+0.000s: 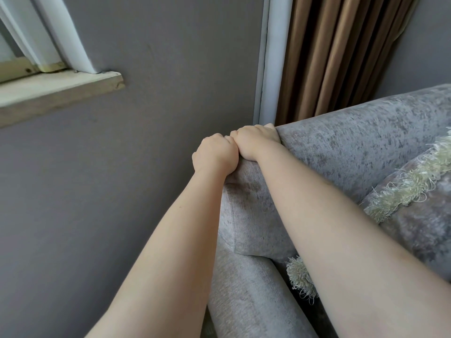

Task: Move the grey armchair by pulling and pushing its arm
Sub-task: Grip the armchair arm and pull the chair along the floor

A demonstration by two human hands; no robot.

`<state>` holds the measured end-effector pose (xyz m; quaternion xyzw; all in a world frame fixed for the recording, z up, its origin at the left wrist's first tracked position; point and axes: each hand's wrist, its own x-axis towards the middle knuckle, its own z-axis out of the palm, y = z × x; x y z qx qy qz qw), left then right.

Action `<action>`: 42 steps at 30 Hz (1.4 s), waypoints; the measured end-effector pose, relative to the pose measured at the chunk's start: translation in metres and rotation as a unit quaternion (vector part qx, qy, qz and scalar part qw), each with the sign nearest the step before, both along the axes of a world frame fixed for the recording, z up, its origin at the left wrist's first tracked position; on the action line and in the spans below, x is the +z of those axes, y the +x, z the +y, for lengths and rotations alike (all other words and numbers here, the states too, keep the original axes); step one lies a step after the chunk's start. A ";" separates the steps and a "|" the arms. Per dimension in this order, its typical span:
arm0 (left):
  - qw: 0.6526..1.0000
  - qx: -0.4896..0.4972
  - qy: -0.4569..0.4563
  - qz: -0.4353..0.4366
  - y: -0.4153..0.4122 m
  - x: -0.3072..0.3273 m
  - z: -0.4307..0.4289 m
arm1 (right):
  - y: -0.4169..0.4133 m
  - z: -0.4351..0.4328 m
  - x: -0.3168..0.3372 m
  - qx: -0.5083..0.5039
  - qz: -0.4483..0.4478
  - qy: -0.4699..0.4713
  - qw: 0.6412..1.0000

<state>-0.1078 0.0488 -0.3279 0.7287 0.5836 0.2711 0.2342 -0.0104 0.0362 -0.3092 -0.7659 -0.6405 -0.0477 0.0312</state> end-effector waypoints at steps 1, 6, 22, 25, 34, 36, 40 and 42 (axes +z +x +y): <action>1.000 0.003 -0.001 0.000 -0.003 0.000 0.001 | -0.003 0.001 -0.001 0.001 0.001 -0.001 1.000; 1.000 0.010 -0.002 0.005 -0.015 -0.004 0.003 | -0.015 0.005 -0.004 0.014 -0.005 -0.009 1.000; 0.998 -0.001 -0.045 0.050 -0.048 -0.025 0.033 | -0.048 0.037 -0.024 0.009 0.016 -0.038 0.999; 0.998 -0.001 -0.040 0.058 -0.047 -0.027 0.041 | -0.046 0.044 -0.026 0.000 0.016 -0.034 0.999; 0.998 0.001 -0.033 0.057 -0.046 -0.029 0.045 | -0.047 0.047 -0.023 -0.019 0.032 -0.040 0.999; 0.998 0.001 -0.028 0.054 -0.046 -0.031 0.045 | -0.047 0.047 -0.024 -0.022 0.037 -0.037 0.998; 0.998 -0.003 -0.026 0.052 -0.047 -0.032 0.042 | -0.046 0.046 -0.025 -0.028 0.052 -0.045 0.997; 0.998 -0.001 -0.027 0.053 -0.048 -0.032 0.041 | -0.047 0.046 -0.025 -0.026 0.054 -0.050 0.997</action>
